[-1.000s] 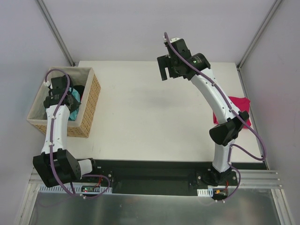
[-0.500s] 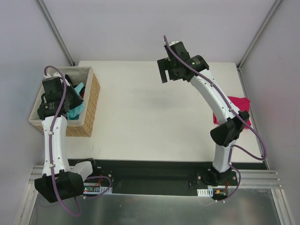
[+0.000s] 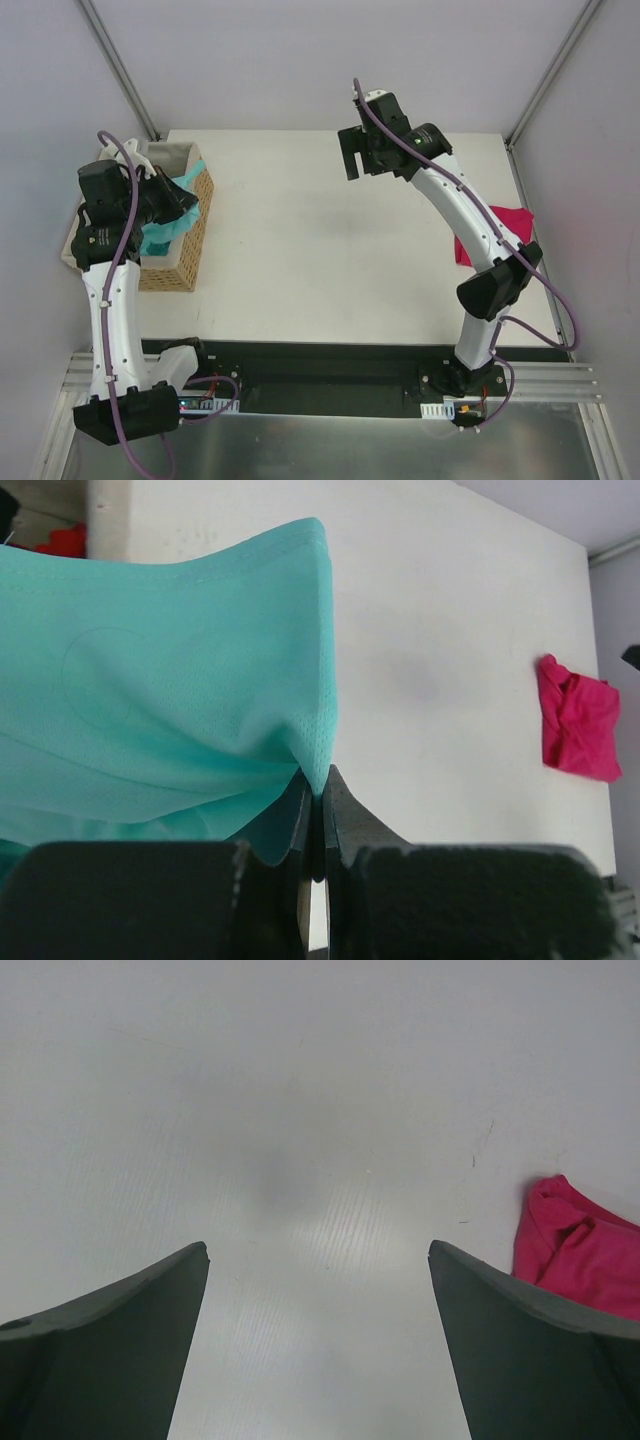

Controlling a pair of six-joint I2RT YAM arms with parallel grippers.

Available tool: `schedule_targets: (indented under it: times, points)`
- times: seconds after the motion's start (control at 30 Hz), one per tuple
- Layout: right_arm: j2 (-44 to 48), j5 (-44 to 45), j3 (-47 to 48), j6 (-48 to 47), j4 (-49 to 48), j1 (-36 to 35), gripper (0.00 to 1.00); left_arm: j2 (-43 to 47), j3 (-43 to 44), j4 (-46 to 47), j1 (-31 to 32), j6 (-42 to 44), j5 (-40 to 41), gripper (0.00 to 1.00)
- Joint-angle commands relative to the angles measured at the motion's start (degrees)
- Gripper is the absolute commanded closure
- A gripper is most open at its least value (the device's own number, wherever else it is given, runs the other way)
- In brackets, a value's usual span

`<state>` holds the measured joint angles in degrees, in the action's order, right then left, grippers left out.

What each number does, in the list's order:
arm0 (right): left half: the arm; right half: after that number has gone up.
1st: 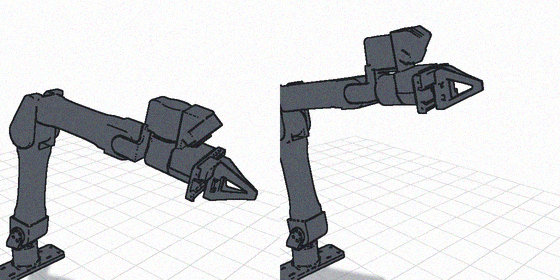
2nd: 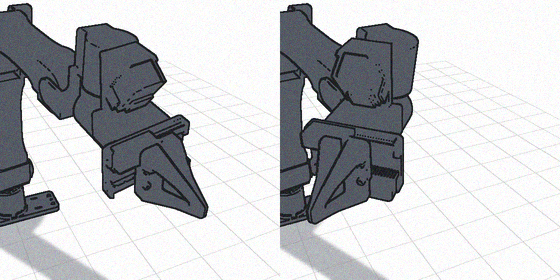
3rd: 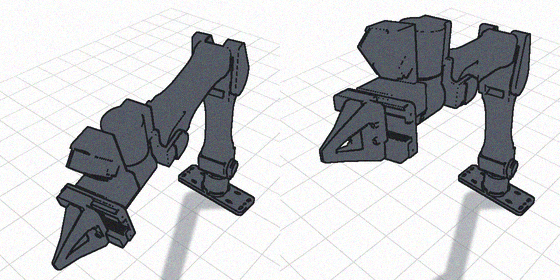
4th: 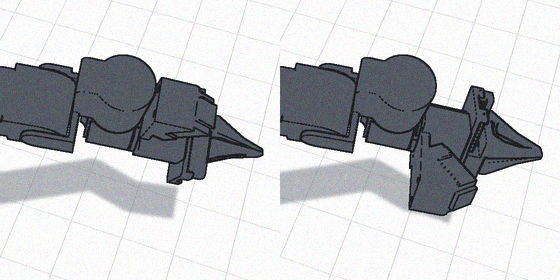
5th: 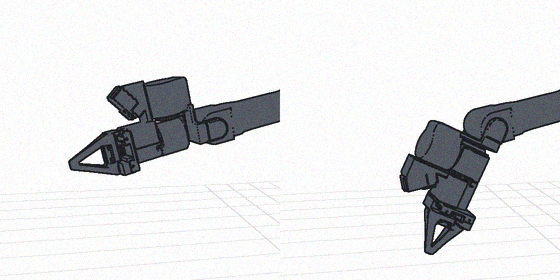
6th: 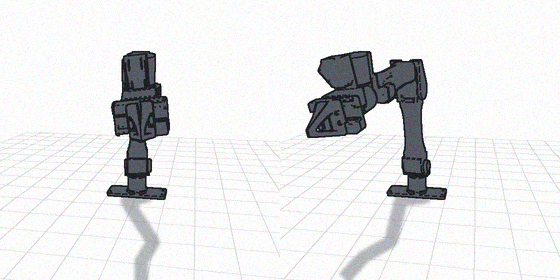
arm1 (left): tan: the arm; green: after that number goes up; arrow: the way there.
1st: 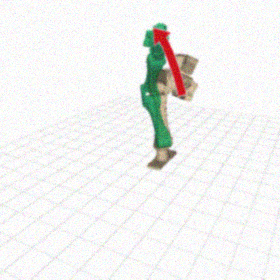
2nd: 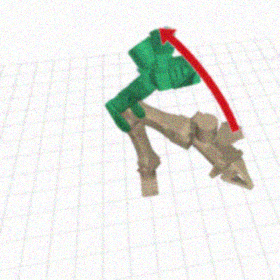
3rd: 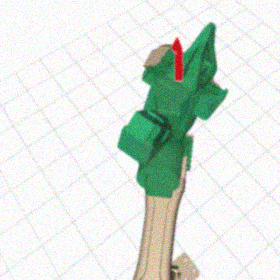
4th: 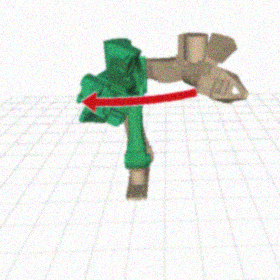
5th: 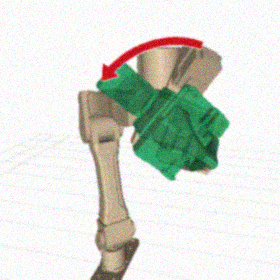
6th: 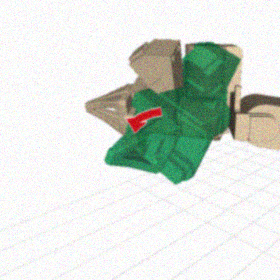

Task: Fold and stack the t-shirts
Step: Grab crumpled tshirt from bin with the left arm, then move the tshirt to the center of the board

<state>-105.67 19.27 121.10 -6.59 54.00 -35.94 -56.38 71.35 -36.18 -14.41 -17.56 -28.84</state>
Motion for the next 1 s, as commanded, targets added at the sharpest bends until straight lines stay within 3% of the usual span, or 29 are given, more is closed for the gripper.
schedule_targets:
  times: [0.0,0.1,0.43,0.67,0.97]
  points:
    - [4.33,1.03,-1.39,1.23,-2.49,-0.35,0.04,-0.48,3.61,2.79,5.25,-1.25,-5.62,1.0]
    - [4.94,1.47,-2.88,1.23,-3.46,-0.36,0.04,-1.8,4.85,2.61,12.53,-0.63,-1.14,1.0]
    - [7.32,8.41,-5.43,-3.24,-3.99,-0.27,0.04,-8.13,7.48,2.61,28.46,-0.81,5.28,1.0]
    - [5.74,14.48,-1.05,-4.75,-1.71,2.1,0.04,-16.02,11.17,2.61,36.2,0.25,7.31,1.0]
    - [4.86,15.09,1.24,-5.1,-1.0,5.97,0.04,-27.89,19.87,1.38,42.89,2.62,7.04,1.0]
